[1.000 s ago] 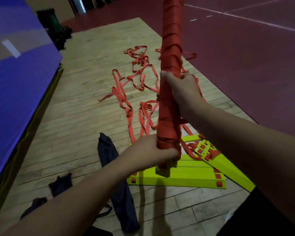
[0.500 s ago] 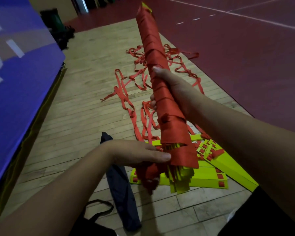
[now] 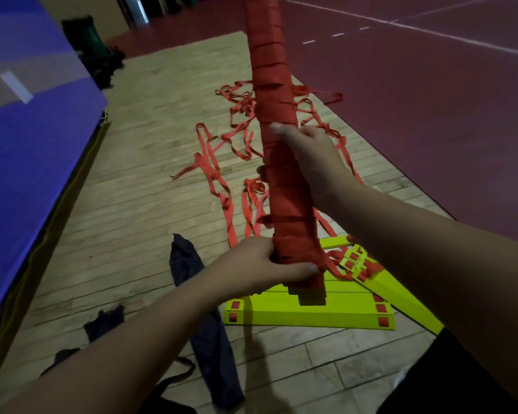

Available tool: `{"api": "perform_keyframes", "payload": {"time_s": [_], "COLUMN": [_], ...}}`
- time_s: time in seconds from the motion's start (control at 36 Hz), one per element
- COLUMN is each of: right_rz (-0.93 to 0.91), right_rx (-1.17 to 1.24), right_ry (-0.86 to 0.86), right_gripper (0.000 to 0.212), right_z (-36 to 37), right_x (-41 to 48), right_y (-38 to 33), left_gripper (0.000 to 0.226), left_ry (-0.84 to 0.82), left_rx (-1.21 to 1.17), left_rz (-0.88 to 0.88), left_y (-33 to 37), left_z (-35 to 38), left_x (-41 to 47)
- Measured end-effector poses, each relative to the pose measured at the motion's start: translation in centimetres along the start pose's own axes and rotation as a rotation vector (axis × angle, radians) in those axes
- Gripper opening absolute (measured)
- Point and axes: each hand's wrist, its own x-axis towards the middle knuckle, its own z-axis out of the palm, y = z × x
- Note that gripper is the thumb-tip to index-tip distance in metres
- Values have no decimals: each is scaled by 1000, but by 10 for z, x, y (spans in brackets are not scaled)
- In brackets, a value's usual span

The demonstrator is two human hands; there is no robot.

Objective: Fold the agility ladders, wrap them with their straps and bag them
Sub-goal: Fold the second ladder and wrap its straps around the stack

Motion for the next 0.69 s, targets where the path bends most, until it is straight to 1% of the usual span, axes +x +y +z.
{"api": "perform_keyframes", "payload": {"time_s": [0.03, 0.08, 0.11, 0.14, 0.19, 0.25, 0.28, 0.31, 0.33, 0.36, 0.39, 0.42, 0.47, 0.5, 0.53, 0.56, 0.61, 0.67, 0.69], "right_rz": [3, 21, 51, 96, 201, 307, 343, 364, 370, 363, 349, 337, 289, 248, 205, 165, 65, -56, -94], "right_rx": [53, 168, 251, 353, 504, 524, 500, 462, 409, 352, 304, 263, 141, 57, -16, -67, -133, -214, -222], "right_ry": [-40, -144, -185, -210, -264, -358, -396, -413, -401, -366, -315, -262, -159, -108, -57, -13, 71, 137, 146], "right_gripper": [42, 38, 35, 35, 42, 55, 59, 61, 59, 56, 53, 51, 52, 54, 56, 58, 61, 55, 51], "right_z": [-2, -3, -4, -4, -5, -6, -6, -7, -5, -3, -1, 1, 4, 4, 4, 6, 9, 10, 10], "right_x": [-1, -3, -4, -4, 0, 3, 3, 3, 2, 2, 3, 3, 4, 4, 5, 5, 7, 7, 6], "right_y": [-5, -13, -15, -17, -17, -15, -15, -15, -15, -15, -14, -12, -6, -4, -1, -1, -3, -4, -5], "left_gripper": [40, 21, 17, 20, 22, 16, 25, 45, 69, 84, 89, 85, 56, 41, 35, 36, 51, 63, 66], "left_ry": [-34, -73, -88, -98, -127, -205, -243, -268, -287, -307, -335, -369, -439, -448, -431, -404, -349, -221, -139], "left_rx": [-82, -198, -243, -275, -314, -315, -304, -279, -260, -265, -281, -284, -184, -127, -97, -107, -150, -129, -98], "left_rz": [34, 114, 141, 161, 188, 219, 226, 222, 199, 157, 112, 71, 20, 10, -7, -32, -55, -38, -16], "left_y": [1, 1, 1, 1, -3, -5, -6, -6, -6, -6, -4, -2, 0, 0, 0, -2, -1, 4, 6], "left_z": [-3, -8, -10, -11, -11, -11, -10, -9, -8, -8, -9, -11, -15, -17, -18, -18, -15, -9, -5], "left_x": [-1, -2, -2, -2, -1, -1, 0, 0, -1, -1, -2, -3, -6, -7, -7, -8, -6, -5, -4]}}
